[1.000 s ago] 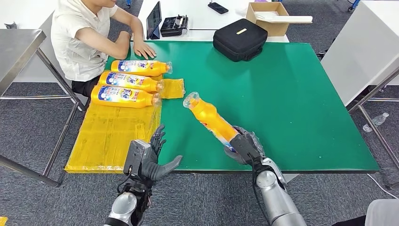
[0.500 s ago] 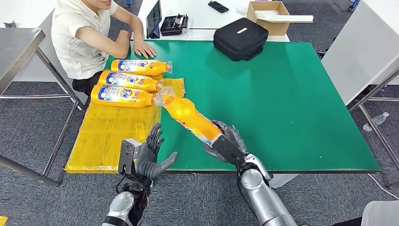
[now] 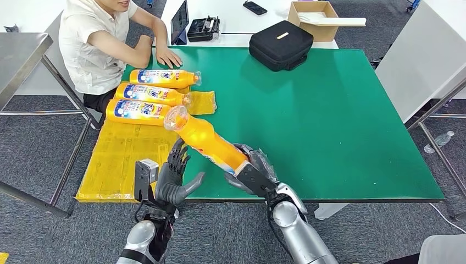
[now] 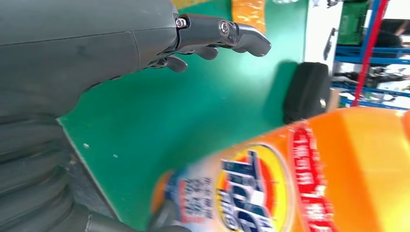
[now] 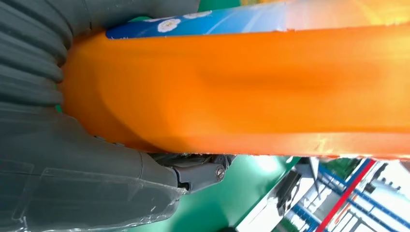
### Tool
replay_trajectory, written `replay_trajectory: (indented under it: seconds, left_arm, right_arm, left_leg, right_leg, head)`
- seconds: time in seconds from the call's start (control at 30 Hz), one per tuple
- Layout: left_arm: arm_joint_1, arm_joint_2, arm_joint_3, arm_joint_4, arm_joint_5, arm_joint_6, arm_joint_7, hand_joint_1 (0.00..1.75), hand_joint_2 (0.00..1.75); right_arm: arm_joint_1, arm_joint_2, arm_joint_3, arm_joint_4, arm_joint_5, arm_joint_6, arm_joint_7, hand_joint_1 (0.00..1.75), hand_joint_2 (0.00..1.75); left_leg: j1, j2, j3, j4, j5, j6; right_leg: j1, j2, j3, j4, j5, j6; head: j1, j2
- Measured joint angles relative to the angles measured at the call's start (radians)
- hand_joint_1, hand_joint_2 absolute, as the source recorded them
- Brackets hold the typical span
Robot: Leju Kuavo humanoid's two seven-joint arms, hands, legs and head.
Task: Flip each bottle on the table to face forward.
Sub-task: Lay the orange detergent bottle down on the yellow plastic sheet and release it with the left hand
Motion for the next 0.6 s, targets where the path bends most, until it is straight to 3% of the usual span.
replay_trajectory:
  seconds: [0.6]
  left_arm:
    - [0.000, 0.000, 0.005, -0.039, 0.214, -0.099, 0.026, 0.00, 1.75]
  right_arm:
    - [-0.022, 0.039, 0.032, 0.051, 0.002, -0.031, 0.020, 1.43, 1.75]
  left_leg:
    - [0.000, 0.000, 0.000, 0.000, 0.000, 0.000]
  right_leg:
    - [0.000, 0.000, 0.000, 0.000, 0.000, 0.000]
  head:
    - [0.000, 0.000]
